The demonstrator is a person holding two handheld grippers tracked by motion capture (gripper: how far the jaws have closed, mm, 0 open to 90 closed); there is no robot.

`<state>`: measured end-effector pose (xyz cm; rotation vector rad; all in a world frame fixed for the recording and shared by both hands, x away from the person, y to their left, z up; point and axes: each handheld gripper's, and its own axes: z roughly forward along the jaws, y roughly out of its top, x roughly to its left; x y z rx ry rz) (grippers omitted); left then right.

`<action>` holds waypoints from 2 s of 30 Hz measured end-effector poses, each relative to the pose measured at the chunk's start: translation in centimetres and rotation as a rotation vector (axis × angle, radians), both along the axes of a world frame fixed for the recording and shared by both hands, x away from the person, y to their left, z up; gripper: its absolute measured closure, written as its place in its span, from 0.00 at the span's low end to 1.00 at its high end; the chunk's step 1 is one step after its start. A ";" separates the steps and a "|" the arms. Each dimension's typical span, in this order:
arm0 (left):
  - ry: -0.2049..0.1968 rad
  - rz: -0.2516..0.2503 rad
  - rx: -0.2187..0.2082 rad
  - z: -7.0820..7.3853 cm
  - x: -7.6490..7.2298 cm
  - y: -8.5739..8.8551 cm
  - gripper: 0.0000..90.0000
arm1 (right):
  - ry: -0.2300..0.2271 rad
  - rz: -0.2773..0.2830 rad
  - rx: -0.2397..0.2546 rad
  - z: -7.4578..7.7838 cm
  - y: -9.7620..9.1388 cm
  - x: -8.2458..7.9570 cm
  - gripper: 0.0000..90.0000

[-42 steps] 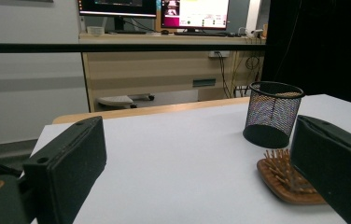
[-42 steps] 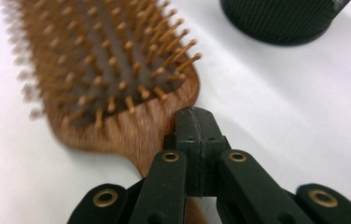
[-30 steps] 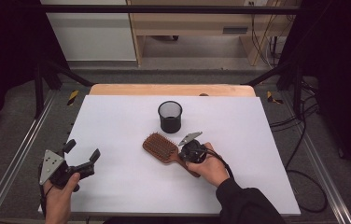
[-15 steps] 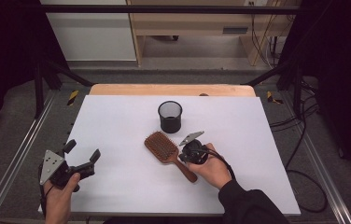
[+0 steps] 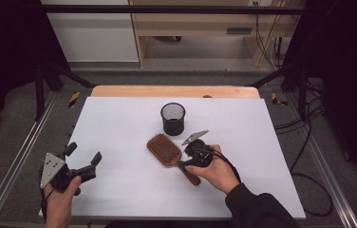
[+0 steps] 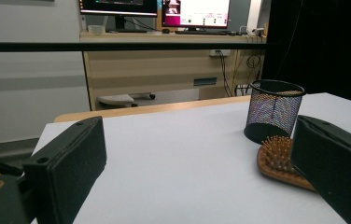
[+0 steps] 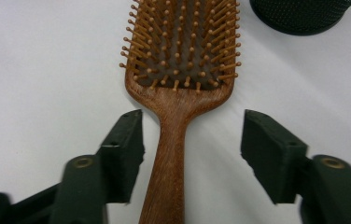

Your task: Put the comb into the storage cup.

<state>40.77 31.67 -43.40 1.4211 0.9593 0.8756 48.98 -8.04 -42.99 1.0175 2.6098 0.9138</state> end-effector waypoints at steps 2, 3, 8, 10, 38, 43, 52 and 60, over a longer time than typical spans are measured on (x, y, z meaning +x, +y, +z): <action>0.001 0.000 0.000 0.0 0.0 0.0 0.04 | 0.001 -0.010 -0.008 -0.1 0.2 0.0 0.31; 0.001 0.001 0.000 0.0 0.0 0.0 0.04 | -0.004 -0.022 -0.020 -0.2 0.4 0.0 0.23; 0.001 0.000 0.001 0.0 0.0 0.0 0.04 | 0.052 -0.041 -0.047 -0.8 0.9 0.2 0.10; 0.003 -0.001 0.002 0.0 0.0 0.0 0.04 | 0.060 -0.037 -0.054 -1.0 1.1 0.2 0.09; 0.003 -0.005 0.003 0.0 0.0 -0.1 0.04 | 0.118 -0.024 -0.119 -2.8 2.9 0.3 0.48; 0.003 -0.005 0.003 0.0 0.0 -0.1 0.04 | 0.094 -0.027 -0.135 -2.8 2.8 0.4 0.58; 0.004 -0.005 0.008 0.0 0.1 -0.1 0.04 | 0.080 -0.016 -0.162 -2.7 3.0 0.3 0.72; 0.005 -0.008 0.009 0.0 0.0 -0.2 0.04 | 0.111 -0.014 -0.174 -2.6 3.1 0.8 0.79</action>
